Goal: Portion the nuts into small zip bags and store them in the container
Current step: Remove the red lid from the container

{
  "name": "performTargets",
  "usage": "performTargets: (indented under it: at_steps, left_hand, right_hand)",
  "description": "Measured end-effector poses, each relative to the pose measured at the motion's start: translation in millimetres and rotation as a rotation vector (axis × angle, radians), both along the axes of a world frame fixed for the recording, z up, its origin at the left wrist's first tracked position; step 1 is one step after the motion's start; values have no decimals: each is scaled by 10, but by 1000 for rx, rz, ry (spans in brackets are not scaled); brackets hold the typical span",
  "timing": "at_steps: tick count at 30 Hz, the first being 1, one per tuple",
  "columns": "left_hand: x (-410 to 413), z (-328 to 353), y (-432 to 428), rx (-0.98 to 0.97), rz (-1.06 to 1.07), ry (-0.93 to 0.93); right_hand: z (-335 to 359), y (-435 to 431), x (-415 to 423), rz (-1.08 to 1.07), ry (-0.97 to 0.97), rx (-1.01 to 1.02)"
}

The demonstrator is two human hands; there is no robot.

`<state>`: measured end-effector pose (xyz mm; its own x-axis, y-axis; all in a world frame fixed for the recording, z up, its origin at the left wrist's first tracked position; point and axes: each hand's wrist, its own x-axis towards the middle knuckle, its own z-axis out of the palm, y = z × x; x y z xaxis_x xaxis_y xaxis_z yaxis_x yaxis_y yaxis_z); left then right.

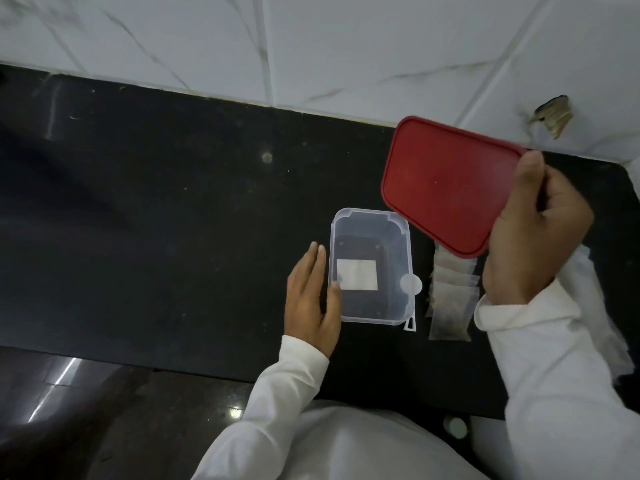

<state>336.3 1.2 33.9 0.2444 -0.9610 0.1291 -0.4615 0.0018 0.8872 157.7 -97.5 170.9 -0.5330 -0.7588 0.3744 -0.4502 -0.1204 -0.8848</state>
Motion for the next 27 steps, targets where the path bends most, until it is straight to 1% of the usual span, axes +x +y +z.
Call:
performTargets:
  at_steps: [2, 4, 5, 7, 9, 10, 12, 13, 15, 17, 18, 19, 21, 24, 27]
  left_hand:
    - [-46, 188, -94, -26, 79, 73]
    - [-117, 406, -195, 13, 90, 206]
    - [-149, 494, -252, 66, 65, 306]
    - [-200, 645, -379, 190, 15, 578]
    - [-194, 703, -496, 226, 17, 835]
    - [-154, 720, -542, 199, 37, 884]
    - [13, 704, -591, 150, 114, 911]
    - [132, 669, -594, 161, 161, 919]
    - [391, 543, -575, 241, 220, 880]
    - [644, 435, -522, 315, 217, 774]
    - [756, 388, -486, 334, 201, 714]
    - [857, 356, -448, 350, 193, 656]
    - [1038, 309, -374, 375, 202, 564]
    - [1281, 278, -251, 379, 252, 485]
    - [1476, 150, -143, 423, 314, 286]
  right_hand:
    - [21, 74, 69, -52, -143, -17]
    - [77, 136, 144, -28, -370, -33]
    - [108, 169, 187, 12, -506, -25]
    - [128, 249, 280, 106, -760, 28]
    - [69, 355, 377, 186, -919, 96]
    - [16, 407, 427, 228, -950, 137]
    - [-126, 511, 525, 318, -910, 246]
    - [-221, 558, 568, 352, -839, 311]
    - [-421, 641, 632, 398, -615, 436]
    - [-600, 688, 685, 441, -349, 522]
    - [-649, 695, 728, 462, -251, 560]
    - [-670, 694, 781, 490, -197, 590]
    - [-682, 687, 904, 587, -177, 645]
    - [-685, 683, 1133, 720, -197, 767]
    - [-763, 737, 1338, 776, -278, 894]
